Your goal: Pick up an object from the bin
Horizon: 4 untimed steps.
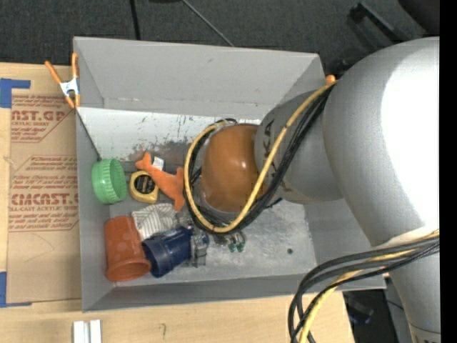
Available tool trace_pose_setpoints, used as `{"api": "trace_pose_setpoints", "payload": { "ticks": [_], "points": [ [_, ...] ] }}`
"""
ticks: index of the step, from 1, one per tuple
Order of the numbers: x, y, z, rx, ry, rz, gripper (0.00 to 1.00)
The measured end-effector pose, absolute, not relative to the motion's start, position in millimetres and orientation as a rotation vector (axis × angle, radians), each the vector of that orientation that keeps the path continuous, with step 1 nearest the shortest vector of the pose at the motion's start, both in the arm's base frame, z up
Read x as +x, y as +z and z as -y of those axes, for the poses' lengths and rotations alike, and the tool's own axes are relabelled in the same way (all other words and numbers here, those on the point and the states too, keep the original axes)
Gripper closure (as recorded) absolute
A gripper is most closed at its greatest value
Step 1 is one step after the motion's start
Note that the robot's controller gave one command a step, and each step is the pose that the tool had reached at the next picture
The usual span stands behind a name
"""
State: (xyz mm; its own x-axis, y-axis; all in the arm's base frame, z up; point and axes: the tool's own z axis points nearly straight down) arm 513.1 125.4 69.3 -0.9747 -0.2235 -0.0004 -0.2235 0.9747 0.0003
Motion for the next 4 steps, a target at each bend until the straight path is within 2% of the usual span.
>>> {"api": "trace_pose_setpoints", "payload": {
  "ticks": [3,4],
  "points": [
    [501.9,69.2,-115.5,-0.39,0.001,-3.118,1.0],
    [542.5,69.6,-96.9,-0.497,0.001,-3.103,1.0]
  ]
}}
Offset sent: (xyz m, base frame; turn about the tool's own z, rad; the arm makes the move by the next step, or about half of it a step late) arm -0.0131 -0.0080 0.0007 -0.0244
